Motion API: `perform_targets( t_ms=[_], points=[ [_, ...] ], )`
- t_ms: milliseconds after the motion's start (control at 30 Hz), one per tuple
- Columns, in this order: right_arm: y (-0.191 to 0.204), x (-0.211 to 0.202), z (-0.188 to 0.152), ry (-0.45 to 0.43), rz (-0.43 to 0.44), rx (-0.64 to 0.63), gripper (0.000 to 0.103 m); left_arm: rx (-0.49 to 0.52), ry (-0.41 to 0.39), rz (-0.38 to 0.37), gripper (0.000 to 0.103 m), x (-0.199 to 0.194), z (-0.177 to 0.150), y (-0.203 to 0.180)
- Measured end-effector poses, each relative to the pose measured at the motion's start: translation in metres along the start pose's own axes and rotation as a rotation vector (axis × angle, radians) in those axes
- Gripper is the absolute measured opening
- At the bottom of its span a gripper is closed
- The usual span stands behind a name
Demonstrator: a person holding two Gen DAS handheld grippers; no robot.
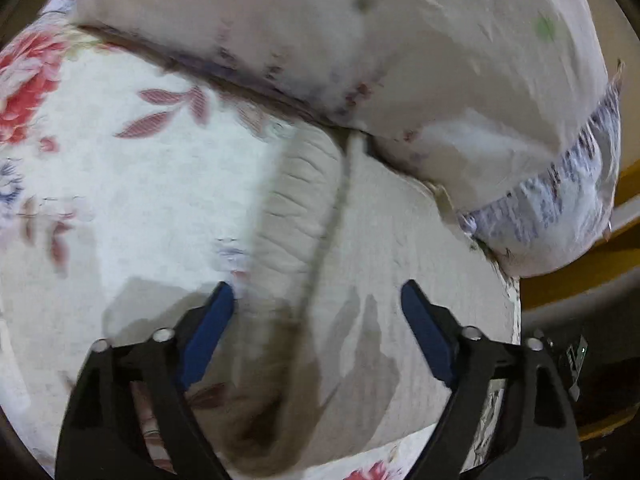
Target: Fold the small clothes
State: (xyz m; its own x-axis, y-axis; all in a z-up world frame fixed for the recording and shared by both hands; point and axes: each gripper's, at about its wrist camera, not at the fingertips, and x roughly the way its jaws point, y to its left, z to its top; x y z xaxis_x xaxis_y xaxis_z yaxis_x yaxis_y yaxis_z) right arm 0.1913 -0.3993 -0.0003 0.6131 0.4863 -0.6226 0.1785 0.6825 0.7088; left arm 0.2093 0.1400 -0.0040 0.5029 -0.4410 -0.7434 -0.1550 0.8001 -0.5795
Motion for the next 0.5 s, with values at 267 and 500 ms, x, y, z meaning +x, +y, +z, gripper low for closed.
perform_targets(
  t_ms=[267,500],
  points=[
    [-0.023,-0.029,0.013,0.014,0.05,0.035,0.083,0.015,-0.045,-0.245,0.015,-0.015,-0.008,-0.09],
    [-0.061,-0.075,0.044,-0.08,0.005,0.074,0.083,0.148,0.118,-0.572,0.024,0.061,-0.047,-0.283]
  ],
)
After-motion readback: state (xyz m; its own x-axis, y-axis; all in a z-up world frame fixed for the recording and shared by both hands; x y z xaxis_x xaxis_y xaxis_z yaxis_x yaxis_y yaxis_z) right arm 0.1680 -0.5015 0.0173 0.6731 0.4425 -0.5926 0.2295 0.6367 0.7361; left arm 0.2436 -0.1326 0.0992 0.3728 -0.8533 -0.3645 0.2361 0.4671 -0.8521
